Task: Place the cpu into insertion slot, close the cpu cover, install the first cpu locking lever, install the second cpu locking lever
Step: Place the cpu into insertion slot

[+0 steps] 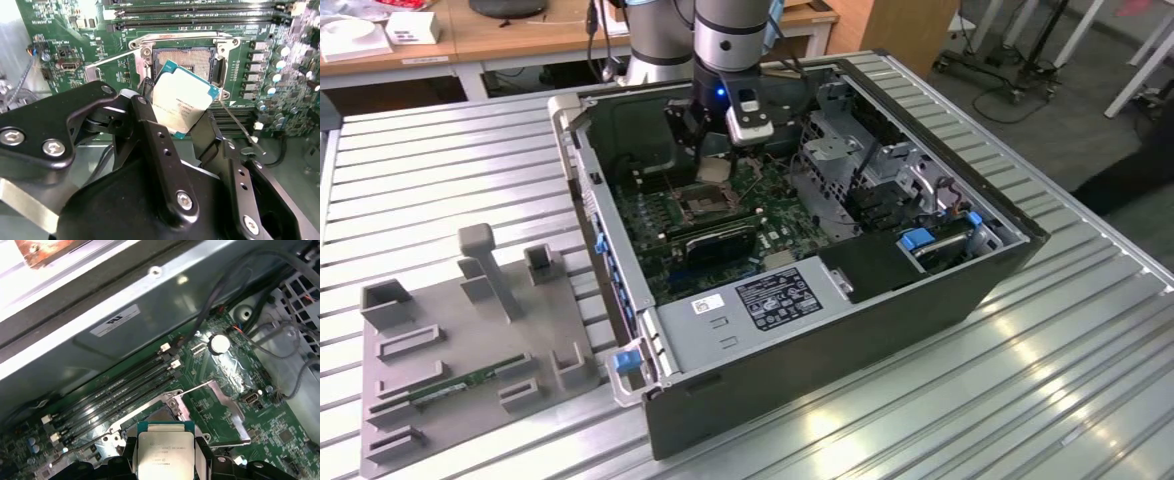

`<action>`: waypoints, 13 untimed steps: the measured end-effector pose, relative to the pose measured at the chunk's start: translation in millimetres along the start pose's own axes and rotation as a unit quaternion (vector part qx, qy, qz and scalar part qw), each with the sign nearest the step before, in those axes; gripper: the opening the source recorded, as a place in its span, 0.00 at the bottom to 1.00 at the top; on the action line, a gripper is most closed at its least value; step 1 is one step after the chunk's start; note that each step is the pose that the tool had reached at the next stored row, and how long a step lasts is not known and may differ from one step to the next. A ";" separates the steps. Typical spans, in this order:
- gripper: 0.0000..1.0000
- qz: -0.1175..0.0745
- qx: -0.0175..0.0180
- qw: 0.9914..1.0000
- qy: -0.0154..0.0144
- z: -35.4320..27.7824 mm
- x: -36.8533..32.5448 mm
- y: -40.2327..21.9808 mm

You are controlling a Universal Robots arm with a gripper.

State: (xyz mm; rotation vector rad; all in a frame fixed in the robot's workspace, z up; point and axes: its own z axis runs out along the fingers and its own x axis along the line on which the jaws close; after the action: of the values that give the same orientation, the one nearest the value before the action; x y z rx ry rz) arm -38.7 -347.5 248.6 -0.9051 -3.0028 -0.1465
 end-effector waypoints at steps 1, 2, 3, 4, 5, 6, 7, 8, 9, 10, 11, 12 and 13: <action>0.54 0.008 0.000 1.000 -0.001 0.1 0.0 0.0; 0.54 0.016 0.000 1.000 -0.001 0.2 0.0 0.0; 0.54 0.023 -0.001 1.000 -0.002 0.2 0.0 0.0; 0.54 0.031 -0.001 1.000 -0.003 0.3 0.0 0.0; 0.54 0.038 -0.001 0.999 -0.003 0.4 0.0 0.0; 0.54 0.046 -0.001 0.999 -0.004 0.4 0.0 0.0; 0.54 0.054 -0.002 0.999 -0.005 0.5 0.0 -0.1; 0.54 0.062 -0.002 0.998 -0.006 0.6 0.0 -0.1; 0.54 0.070 -0.002 0.998 -0.006 0.6 0.0 -0.1; 0.54 0.078 -0.002 0.997 -0.007 0.7 0.0 -0.1; 0.54 0.087 -0.003 0.996 -0.008 0.7 0.0 -0.1; 0.54 0.096 -0.003 0.995 -0.009 0.8 0.0 -0.1; 0.54 0.105 -0.003 0.994 -0.009 0.9 0.0 -0.1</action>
State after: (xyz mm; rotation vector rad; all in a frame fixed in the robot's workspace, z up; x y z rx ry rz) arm -38.7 -347.5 247.8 -1.2205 -2.8998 -0.1470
